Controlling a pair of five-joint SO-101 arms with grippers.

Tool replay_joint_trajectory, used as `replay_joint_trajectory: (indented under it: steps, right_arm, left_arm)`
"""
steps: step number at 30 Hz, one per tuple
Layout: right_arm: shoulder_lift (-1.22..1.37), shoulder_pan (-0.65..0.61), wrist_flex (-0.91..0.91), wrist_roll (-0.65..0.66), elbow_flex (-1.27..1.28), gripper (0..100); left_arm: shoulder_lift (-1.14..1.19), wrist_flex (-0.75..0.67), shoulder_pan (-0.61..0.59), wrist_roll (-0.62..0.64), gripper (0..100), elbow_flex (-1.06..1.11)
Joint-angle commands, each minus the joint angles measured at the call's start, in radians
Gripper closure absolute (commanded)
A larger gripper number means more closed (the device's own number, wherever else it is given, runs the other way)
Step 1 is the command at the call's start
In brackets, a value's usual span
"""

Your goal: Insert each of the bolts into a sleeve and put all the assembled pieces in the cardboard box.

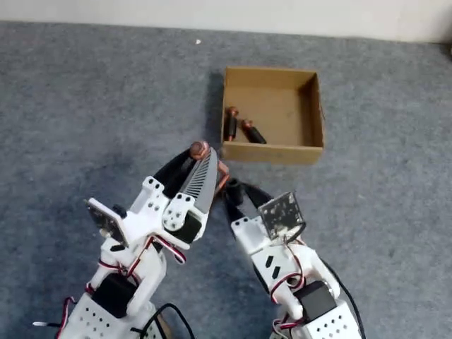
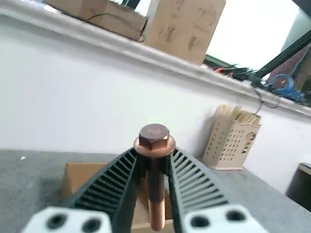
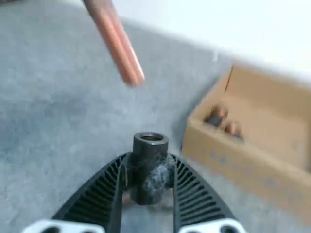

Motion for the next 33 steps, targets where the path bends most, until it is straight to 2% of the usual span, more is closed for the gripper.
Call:
replay_joint_trajectory:
  steps: [1, 16, 19, 23, 33]
  right_arm:
    - [-0.013, -0.018, -0.104, 0.057, 0.11, 99.3]
    - [-0.013, -0.019, -0.108, 0.068, 0.111, 99.3]
    - [-0.013, -0.019, -0.107, 0.138, 0.111, 99.3]
    - [-0.013, -0.021, -0.107, 0.226, 0.111, 99.3]
    - [-0.013, -0.021, -0.102, 0.304, 0.111, 99.3]
  left_arm:
    - [-0.015, -0.048, 0.03, 0.015, 99, 0.001]
    - [-0.015, -0.044, 0.03, 0.015, 99, 0.045]
    - [-0.015, -0.043, 0.03, 0.008, 99, 0.054]
    - [-0.015, -0.029, 0.064, -0.086, 99, 0.096]
    - [-0.018, 0.087, 0.071, -0.103, 99, 0.073]
